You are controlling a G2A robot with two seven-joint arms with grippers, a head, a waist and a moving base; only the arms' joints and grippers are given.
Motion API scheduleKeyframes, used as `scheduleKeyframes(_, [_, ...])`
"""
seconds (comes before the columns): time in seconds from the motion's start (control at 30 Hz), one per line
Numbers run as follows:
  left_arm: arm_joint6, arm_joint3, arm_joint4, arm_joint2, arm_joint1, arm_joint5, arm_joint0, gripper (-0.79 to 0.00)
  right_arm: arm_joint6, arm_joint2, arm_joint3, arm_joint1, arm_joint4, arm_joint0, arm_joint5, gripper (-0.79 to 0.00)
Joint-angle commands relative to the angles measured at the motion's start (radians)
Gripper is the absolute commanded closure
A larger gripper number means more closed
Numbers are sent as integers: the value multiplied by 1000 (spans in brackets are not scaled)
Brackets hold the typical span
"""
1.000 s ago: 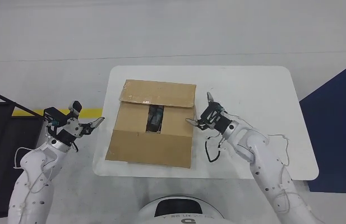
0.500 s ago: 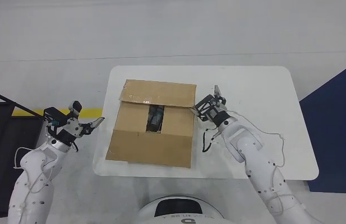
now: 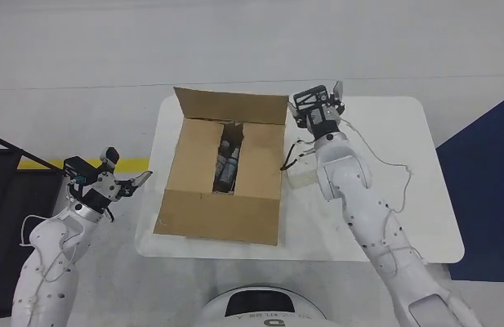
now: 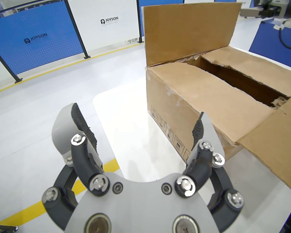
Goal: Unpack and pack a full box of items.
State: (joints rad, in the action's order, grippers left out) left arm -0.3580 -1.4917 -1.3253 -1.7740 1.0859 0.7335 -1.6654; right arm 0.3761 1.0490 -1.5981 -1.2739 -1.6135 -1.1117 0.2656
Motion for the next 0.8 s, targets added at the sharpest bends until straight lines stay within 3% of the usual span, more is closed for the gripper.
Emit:
scheduleKeyframes(0.0, [0,0,0,0,0,0,0,-785,110,-49,99,-19,-11,85,29,-785])
scheduleKeyframes(0.1, [0,0,0,0,0,0,0,-785,275,-118,208,-48,-7,189,-19,-785])
scheduleKeyframes(0.2, [0,0,0,0,0,0,0,-785,333,-153,249,-69,4,245,-22,-785])
scheduleKeyframes(0.3, [0,0,0,0,0,0,0,-785,293,-145,206,-77,55,237,-36,-785])
scheduleKeyframes(0.4, [0,0,0,0,0,0,0,-785,184,-67,91,-64,221,171,-196,-785])
scheduleKeyframes(0.77, [0,0,0,0,0,0,0,-785,184,-67,91,-64,221,171,-196,-785])
